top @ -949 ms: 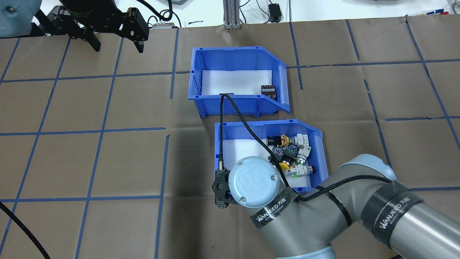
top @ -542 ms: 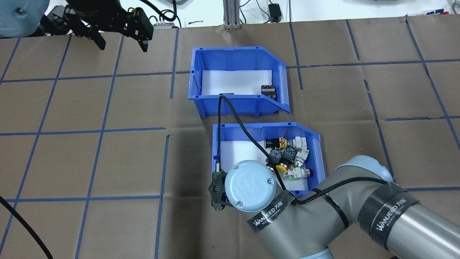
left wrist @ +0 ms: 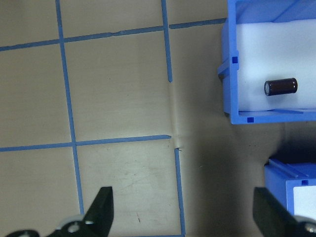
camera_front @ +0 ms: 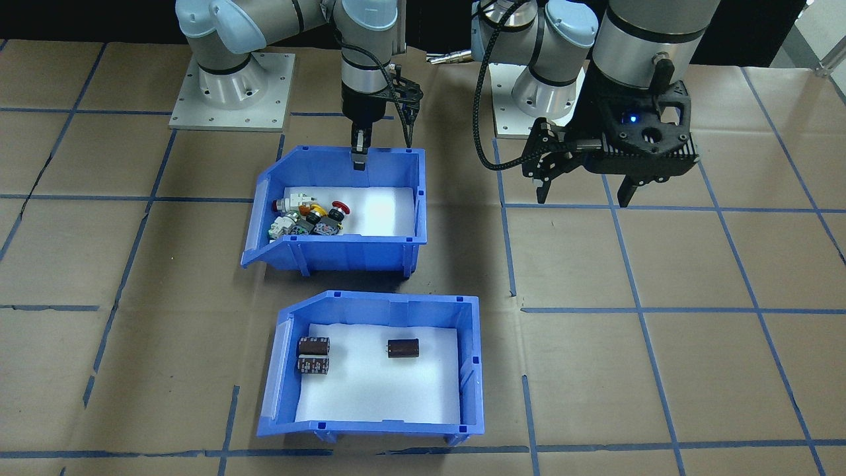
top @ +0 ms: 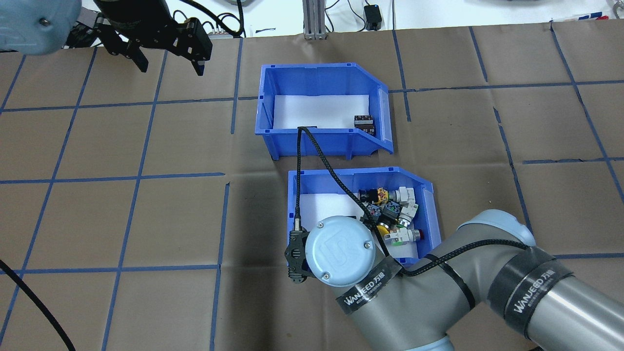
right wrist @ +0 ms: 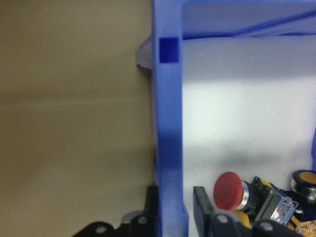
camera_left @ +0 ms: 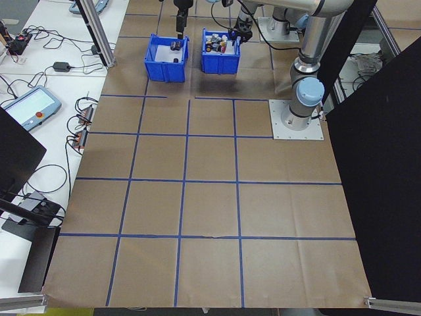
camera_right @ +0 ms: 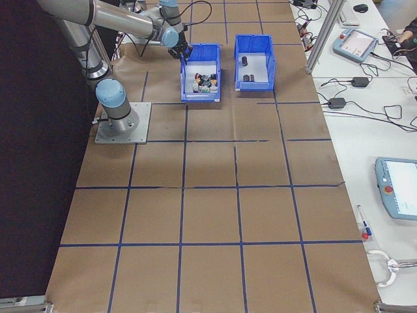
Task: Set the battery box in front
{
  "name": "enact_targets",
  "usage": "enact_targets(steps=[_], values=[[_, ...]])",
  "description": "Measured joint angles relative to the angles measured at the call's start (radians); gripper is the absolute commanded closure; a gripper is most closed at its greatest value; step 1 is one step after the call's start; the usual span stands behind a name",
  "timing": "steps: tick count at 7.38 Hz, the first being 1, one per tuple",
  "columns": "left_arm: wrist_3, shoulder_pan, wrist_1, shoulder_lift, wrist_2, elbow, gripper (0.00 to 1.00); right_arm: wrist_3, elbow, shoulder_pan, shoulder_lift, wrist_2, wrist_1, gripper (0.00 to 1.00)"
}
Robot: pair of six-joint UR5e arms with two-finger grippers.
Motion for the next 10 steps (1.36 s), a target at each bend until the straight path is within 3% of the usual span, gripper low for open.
enact_targets(steps=[2,8,10], values=[[0.000,0.000,0.002,-0.001,0.001,0.000,0.00,-0.002,-0.058,-0.057,-0.024,-0.007,0.046,0.00],[0.000,0.000,0.001,0.002,0.002,-0.005,0.00,0.049,-0.363,-0.433,-0.051,0.076,0.408,0.00],[0.000,0.000,0.000,0.001,0.002,-0.005,0.00,0.119,-0.431,-0.572,-0.051,0.079,0.446,0.00]])
